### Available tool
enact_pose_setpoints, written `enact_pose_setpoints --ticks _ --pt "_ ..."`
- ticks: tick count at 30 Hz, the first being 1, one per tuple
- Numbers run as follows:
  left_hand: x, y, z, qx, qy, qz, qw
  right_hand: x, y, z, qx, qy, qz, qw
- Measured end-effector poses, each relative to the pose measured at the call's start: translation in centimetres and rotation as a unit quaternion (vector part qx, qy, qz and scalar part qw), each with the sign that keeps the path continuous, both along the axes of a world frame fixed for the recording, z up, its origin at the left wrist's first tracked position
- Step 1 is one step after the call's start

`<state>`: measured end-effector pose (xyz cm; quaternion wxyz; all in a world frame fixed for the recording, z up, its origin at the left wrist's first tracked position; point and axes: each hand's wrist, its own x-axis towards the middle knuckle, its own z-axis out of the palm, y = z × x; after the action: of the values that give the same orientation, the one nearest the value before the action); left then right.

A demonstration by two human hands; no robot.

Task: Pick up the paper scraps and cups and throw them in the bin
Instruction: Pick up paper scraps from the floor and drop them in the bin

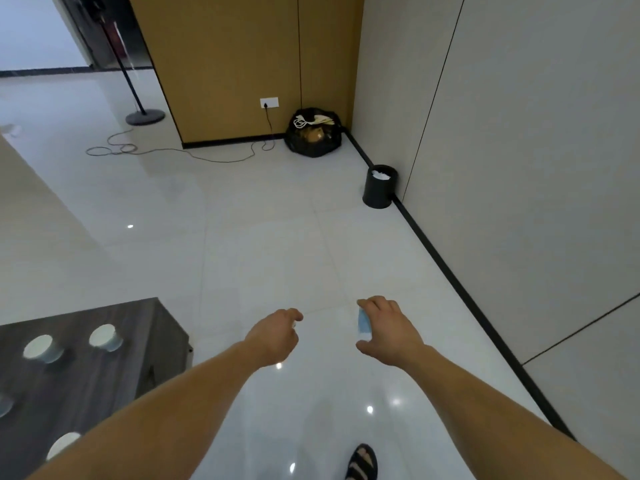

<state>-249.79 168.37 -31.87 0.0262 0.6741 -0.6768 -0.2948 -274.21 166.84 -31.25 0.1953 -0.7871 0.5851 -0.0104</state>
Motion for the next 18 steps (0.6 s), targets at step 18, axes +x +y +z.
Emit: enact_pose_setpoints --ticks 18 --pt "-3.0 -44.6 1.0 -0.032 0.028 -0.037 0.998 -2.4 -40.9 0.9 -0.013 0.018 -0.042 0.999"
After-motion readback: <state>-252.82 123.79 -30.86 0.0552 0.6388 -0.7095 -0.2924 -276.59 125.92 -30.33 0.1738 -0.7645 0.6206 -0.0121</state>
